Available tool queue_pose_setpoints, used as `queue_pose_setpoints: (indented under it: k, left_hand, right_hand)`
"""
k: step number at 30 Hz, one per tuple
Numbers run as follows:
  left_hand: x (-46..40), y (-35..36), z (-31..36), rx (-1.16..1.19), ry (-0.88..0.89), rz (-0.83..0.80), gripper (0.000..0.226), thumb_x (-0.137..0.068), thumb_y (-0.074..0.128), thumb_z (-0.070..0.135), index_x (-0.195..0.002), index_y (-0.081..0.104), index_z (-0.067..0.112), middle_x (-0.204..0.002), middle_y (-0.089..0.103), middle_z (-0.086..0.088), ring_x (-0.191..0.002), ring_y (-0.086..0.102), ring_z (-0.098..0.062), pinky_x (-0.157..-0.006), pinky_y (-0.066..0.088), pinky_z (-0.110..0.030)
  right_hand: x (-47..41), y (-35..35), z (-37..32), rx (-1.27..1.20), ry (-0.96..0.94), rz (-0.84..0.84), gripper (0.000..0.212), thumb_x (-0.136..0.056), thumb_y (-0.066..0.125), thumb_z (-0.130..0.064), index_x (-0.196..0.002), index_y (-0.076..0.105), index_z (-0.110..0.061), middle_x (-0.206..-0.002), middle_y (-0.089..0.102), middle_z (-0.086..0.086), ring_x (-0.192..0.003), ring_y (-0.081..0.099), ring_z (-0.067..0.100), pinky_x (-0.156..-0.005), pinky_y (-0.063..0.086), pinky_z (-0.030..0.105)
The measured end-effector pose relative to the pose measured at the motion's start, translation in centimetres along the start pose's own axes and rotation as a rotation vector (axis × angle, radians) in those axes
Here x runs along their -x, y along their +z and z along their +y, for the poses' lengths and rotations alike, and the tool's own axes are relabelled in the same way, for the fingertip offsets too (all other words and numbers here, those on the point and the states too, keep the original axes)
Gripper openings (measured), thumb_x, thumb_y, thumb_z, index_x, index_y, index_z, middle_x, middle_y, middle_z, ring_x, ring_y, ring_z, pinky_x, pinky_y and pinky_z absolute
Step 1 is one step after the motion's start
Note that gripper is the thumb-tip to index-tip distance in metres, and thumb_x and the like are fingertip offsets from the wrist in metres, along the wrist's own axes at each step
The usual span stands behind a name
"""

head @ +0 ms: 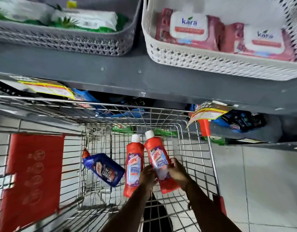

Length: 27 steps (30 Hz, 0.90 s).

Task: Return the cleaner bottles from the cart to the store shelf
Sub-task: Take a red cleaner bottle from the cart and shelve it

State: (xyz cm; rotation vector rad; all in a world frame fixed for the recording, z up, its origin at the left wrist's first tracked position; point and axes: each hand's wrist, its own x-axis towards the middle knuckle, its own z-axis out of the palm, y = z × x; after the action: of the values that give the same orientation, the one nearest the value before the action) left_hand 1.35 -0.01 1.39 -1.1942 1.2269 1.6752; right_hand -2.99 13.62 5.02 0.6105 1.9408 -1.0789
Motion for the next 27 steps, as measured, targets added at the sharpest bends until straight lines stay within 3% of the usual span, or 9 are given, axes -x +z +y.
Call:
queue_pose_setpoints:
  k: [4, 8, 12, 15, 16, 18, 21, 24, 27]
  left_hand:
    - [5.1, -0.1, 1.3, 0.105, -0.016, 0.021, 0.031, -0.087, 0.048, 0.0, -0.114, 0.059, 0.012, -0.111, 0.069, -0.018, -0.096, 0.065, -0.033, -0.076, 0.051, -0.035]
    - [9.7, -2.0, 1.5, 0.171, 0.021, 0.002, 0.018, -0.092, 0.046, 0.018, -0.095, 0.062, 0.012, -0.059, 0.072, 0.0, -0.059, 0.065, -0.018, -0.067, 0.049, -0.028]
    - [15.7, -4.5, 3.6, 0.234, 0.254, -0.097, 0.012, -0.093, 0.044, 0.012, -0.101, 0.052, 0.016, -0.063, 0.07, 0.003, -0.054, 0.068, -0.012, -0.063, 0.05, -0.027]
    - [22.0, -6.2, 6.5, 0.155, 0.449, -0.191, 0.014, -0.084, 0.059, 0.007, -0.091, 0.056, 0.019, -0.064, 0.072, 0.008, -0.07, 0.066, -0.012, -0.069, 0.052, -0.027]
    - [24.0, -6.6, 7.7, 0.124, 0.495, -0.229, 0.013, -0.086, 0.056, 0.007, -0.09, 0.057, 0.019, -0.064, 0.072, 0.009, -0.07, 0.066, -0.01, -0.065, 0.054, -0.025]
    - [28.0, -7.2, 10.2, 0.033, 0.625, -0.264, 0.018, -0.088, 0.052, 0.001, -0.087, 0.06, 0.018, -0.062, 0.072, 0.008, -0.061, 0.067, -0.007, -0.054, 0.055, -0.021]
    - [35.5, -7.6, 14.2, -0.067, 0.85, -0.285, 0.022, -0.082, 0.065, 0.008, -0.102, 0.063, 0.017, -0.082, 0.072, 0.004, -0.08, 0.068, -0.014, -0.072, 0.056, -0.03]
    - [43.4, -7.7, 18.2, -0.144, 1.022, -0.292, 0.017, -0.087, 0.062, 0.016, -0.103, 0.065, 0.021, -0.094, 0.07, 0.001, -0.094, 0.066, -0.018, -0.081, 0.054, -0.033]
    - [50.7, -7.1, 22.2, -0.194, 1.181, -0.31, 0.013, -0.088, 0.061, 0.016, -0.098, 0.063, 0.023, -0.09, 0.067, 0.002, -0.082, 0.064, -0.013, -0.069, 0.054, -0.027]
  right_hand:
    - [2.7, -1.0, -0.4, -0.118, -0.024, -0.117, 0.031, -0.067, 0.068, -0.022, -0.096, 0.056, -0.024, -0.104, 0.069, 0.013, -0.094, 0.067, 0.034, -0.084, 0.055, 0.049]
    - [7.7, -2.2, -3.6, -0.197, -0.136, -0.232, 0.038, -0.074, 0.07, -0.004, -0.107, 0.054, -0.013, -0.102, 0.067, 0.007, -0.085, 0.066, 0.019, -0.07, 0.055, 0.03]
    - [14.0, -3.1, -7.0, -0.285, -0.275, -0.212, 0.047, -0.068, 0.074, -0.001, -0.11, 0.056, -0.011, -0.105, 0.064, 0.011, -0.074, 0.069, 0.005, -0.061, 0.052, 0.017]
    - [19.6, -3.1, -10.6, -0.35, -0.385, -0.192, 0.068, -0.053, 0.08, -0.012, -0.117, 0.057, -0.004, -0.091, 0.072, 0.001, -0.068, 0.07, 0.004, -0.056, 0.053, 0.017]
    - [21.4, -3.0, -11.9, -0.362, -0.422, -0.191, 0.062, -0.059, 0.078, -0.007, -0.116, 0.057, -0.001, -0.084, 0.075, -0.004, -0.066, 0.07, 0.003, -0.055, 0.053, 0.017]
    - [25.0, -3.3, -14.2, -0.358, -0.515, -0.194, 0.051, -0.067, 0.073, -0.009, -0.116, 0.058, -0.008, -0.084, 0.077, -0.009, -0.075, 0.071, 0.005, -0.062, 0.055, 0.02]
    - [31.1, -4.6, -18.4, -0.372, -0.682, -0.16, 0.066, -0.058, 0.083, -0.024, -0.118, 0.06, -0.013, -0.107, 0.074, 0.0, -0.101, 0.068, 0.019, -0.086, 0.056, 0.036]
    - [37.8, -6.2, -23.2, -0.388, -0.864, -0.117, 0.049, -0.062, 0.082, -0.021, -0.107, 0.063, -0.019, -0.102, 0.075, -0.003, -0.096, 0.07, 0.015, -0.081, 0.057, 0.029]
    - [43.8, -8.2, -27.9, -0.385, -1.047, -0.073, 0.064, -0.057, 0.086, -0.029, -0.115, 0.062, -0.014, -0.108, 0.074, 0.003, -0.1, 0.069, 0.018, -0.084, 0.057, 0.029]
